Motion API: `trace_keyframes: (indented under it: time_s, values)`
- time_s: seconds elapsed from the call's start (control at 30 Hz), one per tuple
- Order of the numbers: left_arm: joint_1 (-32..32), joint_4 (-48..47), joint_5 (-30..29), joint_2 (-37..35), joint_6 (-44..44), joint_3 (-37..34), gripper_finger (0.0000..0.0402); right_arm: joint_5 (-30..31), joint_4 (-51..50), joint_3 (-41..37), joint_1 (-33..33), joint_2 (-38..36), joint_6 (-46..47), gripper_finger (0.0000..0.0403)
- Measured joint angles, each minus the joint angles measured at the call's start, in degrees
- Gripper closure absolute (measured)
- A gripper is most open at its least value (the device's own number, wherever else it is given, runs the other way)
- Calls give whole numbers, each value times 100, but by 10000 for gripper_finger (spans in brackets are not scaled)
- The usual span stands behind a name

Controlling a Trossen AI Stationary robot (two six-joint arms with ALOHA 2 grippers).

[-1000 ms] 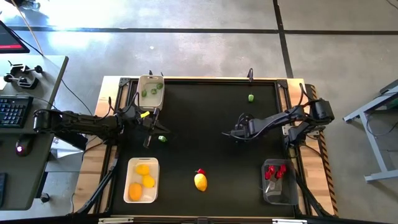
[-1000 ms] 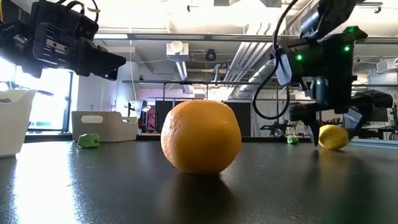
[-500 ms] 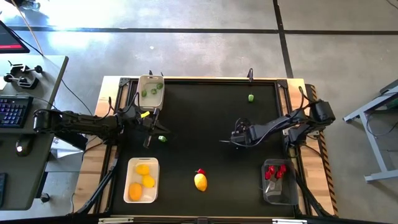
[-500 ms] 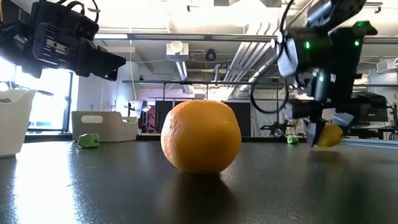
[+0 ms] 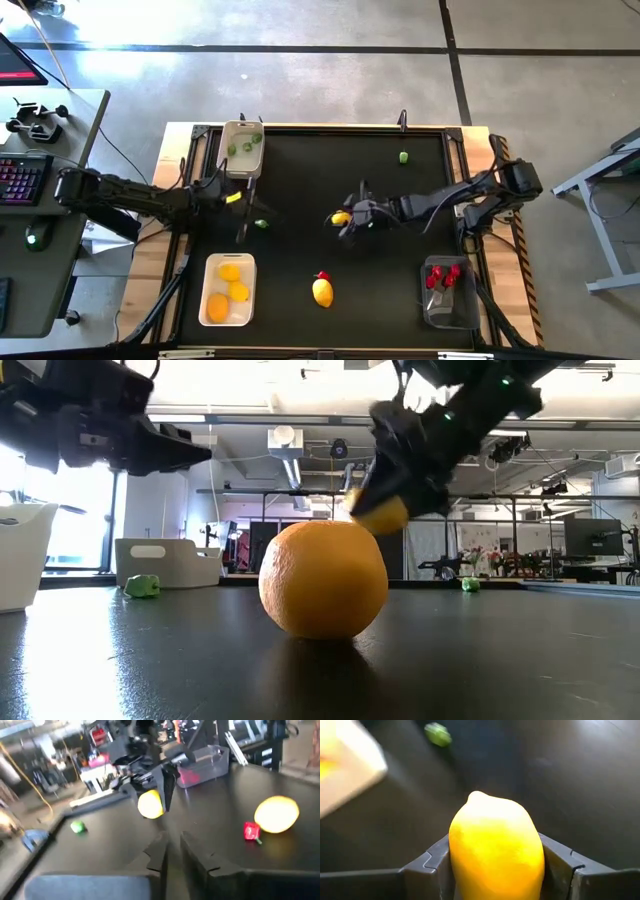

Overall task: Sort produce into baskets
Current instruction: Put the yellow lemon into the white bin

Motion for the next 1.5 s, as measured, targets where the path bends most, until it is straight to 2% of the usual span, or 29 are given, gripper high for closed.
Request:
trace_keyframes:
  time_s: [0.13,0.37,0.57,0.93,1.1,1.5]
  values:
    - [-446,61,-495,2,620,57,325,-667,736,0,-191,0,-584,210]
    - [-999,-88,-1076,115,1517,497,252,-1393,1324,0,-384,0,-784,210]
    - [-1283,-800,-1653,793,2015,1286,208,-1771,1691,0,-392,2,-784,210]
    - [-1435,-837,-2166,2398,2492,2526,185,-1784,1787,0,-269,4,-940,209]
    - [-1445,-914,-2186,2889,2969,2897,183,-1984,1844,0,-236,6,-1055,209]
    - [-1552,-1217,-2255,3683,3148,3632,182,-2341,1765,-16,-226,10,-1026,208]
